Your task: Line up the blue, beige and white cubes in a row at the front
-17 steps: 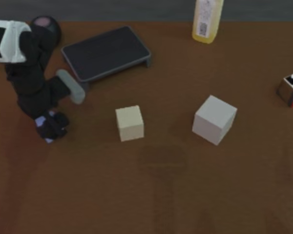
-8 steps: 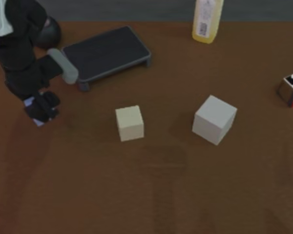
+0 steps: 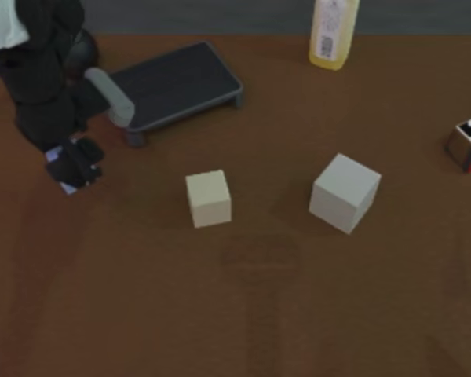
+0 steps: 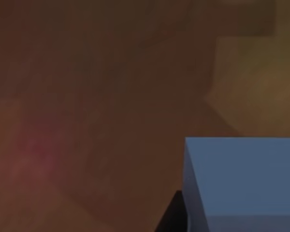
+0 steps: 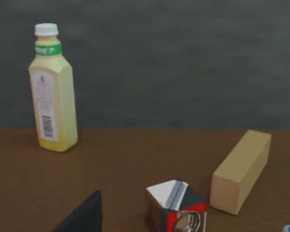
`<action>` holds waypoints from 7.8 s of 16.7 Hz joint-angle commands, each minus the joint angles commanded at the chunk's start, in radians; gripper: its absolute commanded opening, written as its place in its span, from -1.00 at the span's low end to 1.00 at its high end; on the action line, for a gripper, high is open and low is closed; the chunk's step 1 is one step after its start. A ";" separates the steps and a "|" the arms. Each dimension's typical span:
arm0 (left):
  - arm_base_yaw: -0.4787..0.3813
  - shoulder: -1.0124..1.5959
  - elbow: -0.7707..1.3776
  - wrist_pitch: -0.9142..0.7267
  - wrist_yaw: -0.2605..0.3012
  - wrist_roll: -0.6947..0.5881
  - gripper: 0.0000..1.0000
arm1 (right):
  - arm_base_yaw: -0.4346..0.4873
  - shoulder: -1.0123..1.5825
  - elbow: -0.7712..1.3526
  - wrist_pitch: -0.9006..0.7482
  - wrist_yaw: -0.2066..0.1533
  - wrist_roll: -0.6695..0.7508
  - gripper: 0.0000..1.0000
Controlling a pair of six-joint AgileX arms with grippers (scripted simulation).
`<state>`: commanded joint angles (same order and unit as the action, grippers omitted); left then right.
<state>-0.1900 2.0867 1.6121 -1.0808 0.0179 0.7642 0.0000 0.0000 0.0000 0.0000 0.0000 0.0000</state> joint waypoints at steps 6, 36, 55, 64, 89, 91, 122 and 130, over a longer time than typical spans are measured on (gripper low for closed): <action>-0.344 0.098 0.171 -0.092 0.001 -0.072 -1.00 | 0.000 0.000 0.000 0.000 0.000 0.000 1.00; -0.794 0.250 0.208 0.045 0.000 -0.175 -0.40 | 0.000 0.000 0.000 0.000 0.000 0.000 1.00; -0.791 0.248 0.211 0.041 0.000 -0.175 1.00 | 0.000 0.000 0.000 0.000 0.000 0.000 1.00; -0.771 0.194 0.394 -0.197 0.000 -0.175 1.00 | 0.000 0.000 0.000 0.000 0.000 0.000 1.00; -0.345 0.267 0.384 -0.136 -0.013 0.050 1.00 | 0.000 0.000 0.000 0.000 0.000 0.000 1.00; -0.344 0.290 0.324 -0.042 -0.013 0.051 1.00 | 0.000 0.000 0.000 0.000 0.000 0.000 1.00; -0.346 0.305 0.229 0.073 -0.001 0.046 -1.00 | 0.000 0.000 0.000 0.000 0.000 0.000 1.00; -0.328 0.247 0.391 -0.151 -0.001 0.044 -1.00 | 0.000 0.000 0.000 0.000 0.000 0.000 1.00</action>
<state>-0.5184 2.3333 2.0029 -1.2319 0.0166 0.8087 0.0000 0.0000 0.0000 0.0000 0.0000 0.0000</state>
